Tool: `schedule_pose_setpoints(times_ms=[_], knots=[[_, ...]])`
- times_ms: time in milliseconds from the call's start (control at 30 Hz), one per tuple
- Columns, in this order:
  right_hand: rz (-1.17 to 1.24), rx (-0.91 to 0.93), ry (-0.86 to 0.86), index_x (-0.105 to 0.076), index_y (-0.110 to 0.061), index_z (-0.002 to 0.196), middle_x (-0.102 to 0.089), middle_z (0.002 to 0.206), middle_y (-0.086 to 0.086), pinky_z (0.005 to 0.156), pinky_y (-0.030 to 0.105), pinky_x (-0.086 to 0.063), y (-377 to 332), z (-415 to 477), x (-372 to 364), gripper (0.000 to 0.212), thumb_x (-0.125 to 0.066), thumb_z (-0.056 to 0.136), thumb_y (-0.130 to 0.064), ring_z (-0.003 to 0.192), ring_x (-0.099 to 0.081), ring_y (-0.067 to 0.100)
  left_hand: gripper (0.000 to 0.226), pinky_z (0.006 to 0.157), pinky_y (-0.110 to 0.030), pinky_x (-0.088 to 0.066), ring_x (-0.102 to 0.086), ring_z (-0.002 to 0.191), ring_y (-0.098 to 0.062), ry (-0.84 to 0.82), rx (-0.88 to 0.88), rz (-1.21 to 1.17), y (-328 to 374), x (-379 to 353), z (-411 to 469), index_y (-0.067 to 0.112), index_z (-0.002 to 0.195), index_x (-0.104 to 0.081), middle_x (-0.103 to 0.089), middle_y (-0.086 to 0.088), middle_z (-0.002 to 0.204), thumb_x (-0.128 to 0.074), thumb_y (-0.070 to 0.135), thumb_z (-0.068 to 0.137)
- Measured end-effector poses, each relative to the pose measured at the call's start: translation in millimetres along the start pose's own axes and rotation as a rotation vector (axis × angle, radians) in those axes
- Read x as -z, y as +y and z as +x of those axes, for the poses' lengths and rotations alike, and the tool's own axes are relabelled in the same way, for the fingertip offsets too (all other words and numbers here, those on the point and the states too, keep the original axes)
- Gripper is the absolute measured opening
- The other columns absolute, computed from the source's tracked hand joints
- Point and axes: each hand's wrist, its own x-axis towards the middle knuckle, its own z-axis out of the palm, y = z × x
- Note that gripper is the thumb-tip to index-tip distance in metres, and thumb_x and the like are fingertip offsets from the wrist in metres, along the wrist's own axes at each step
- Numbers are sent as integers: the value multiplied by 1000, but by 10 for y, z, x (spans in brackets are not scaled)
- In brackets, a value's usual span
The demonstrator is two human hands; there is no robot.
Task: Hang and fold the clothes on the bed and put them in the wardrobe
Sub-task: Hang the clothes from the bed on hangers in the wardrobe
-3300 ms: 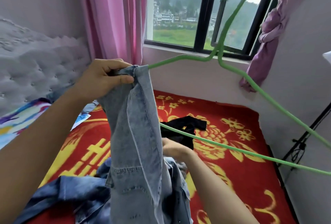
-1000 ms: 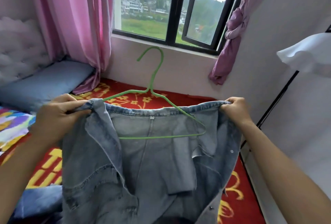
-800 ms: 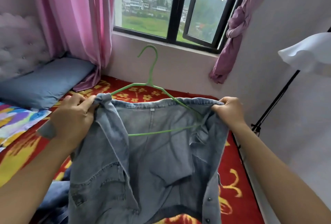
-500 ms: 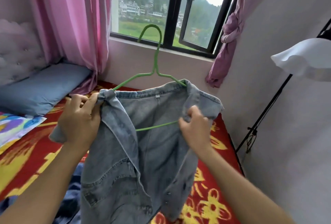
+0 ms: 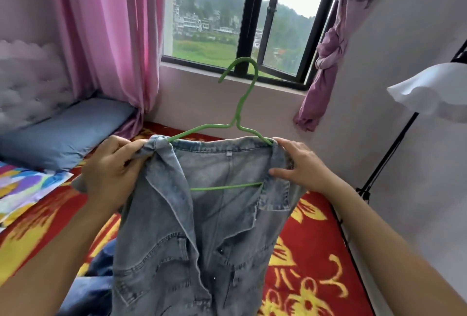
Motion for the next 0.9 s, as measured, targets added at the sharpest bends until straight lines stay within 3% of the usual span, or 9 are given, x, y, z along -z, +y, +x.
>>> schedule_pose_setpoints(times_ms=[133, 200, 300, 367, 500, 600, 700, 800, 900], knots=[[285, -31, 14, -60, -14, 93, -62, 86, 1, 76, 35, -46, 5, 122, -115, 21, -74, 79, -21, 82, -57, 16, 26, 69, -7, -36, -50, 73, -5, -181, 134, -150, 9, 37, 166, 10, 98, -72, -57, 13, 80, -77, 6, 72], [405, -40, 106, -52, -18, 66, -49, 63, -6, 61, 29, -37, 26, 142, -160, 26, -76, 77, -13, 61, -44, 9, 34, 70, -5, -38, -54, 75, -2, -451, 215, -278, -53, 132, 298, 21, 97, -71, -61, 14, 80, -81, 7, 67], [451, -46, 253, -54, -16, 62, -46, 56, -7, 57, 29, -33, 34, 187, -191, 27, -77, 75, -14, 56, -41, 9, 46, 66, -16, -45, -60, 76, -11, -1010, 324, -429, -162, 405, 483, 42, 103, -65, -65, 2, 81, -80, 40, 60], [450, -48, 296, -58, -17, 64, -49, 57, -8, 58, 29, -35, 26, 224, -229, 22, -77, 75, -17, 56, -43, 10, 44, 68, -16, -47, -63, 81, -7, -1160, 428, -466, -183, 504, 526, 44, 108, -64, -67, 2, 90, -74, 53, 66], [506, -32, 339, -55, -29, 59, -48, 53, -13, 55, 27, -33, -28, 272, -297, 31, -79, 73, -15, 52, -41, 4, 22, 67, -11, -41, -58, 75, 4, -950, 376, -223, -164, 472, 495, 27, 103, -66, -68, 8, 90, -58, 38, 87], [505, -46, 313, -61, -20, 62, -51, 54, -9, 57, 30, -35, -50, 290, -305, 22, -80, 71, -15, 53, -42, 8, 13, 56, -13, -34, -49, 54, 5, -859, 256, -188, -166, 463, 423, 21, 98, -68, -58, 17, 57, -65, 19, 86], [479, -65, 321, -64, -14, 67, -54, 57, -5, 60, 37, -39, -107, 287, -323, 17, -81, 70, -17, 56, -46, 13, 33, 64, -7, -40, -56, 67, 8, -726, 360, -284, -150, 483, 394, 21, 112, -64, -67, 13, 84, -70, 11, 81], [465, -107, 368, -63, -23, 66, -56, 59, -7, 65, 40, -43, -187, 267, -358, 19, -81, 70, -21, 60, -49, 15, 48, 81, -30, -44, -56, 96, -18, -437, 467, -82, -128, 484, 335, 20, 124, -57, -59, -8, 110, -73, 31, 79], [446, -149, 400, -61, -30, 66, -58, 61, -7, 68, 41, -45, -274, 248, -403, 20, -80, 70, -26, 66, -54, 19, 48, 75, -41, -45, -56, 89, -33, -95, 523, 203, -49, 463, 115, 14, 99, -57, -59, -13, 95, -65, 56, 76]])
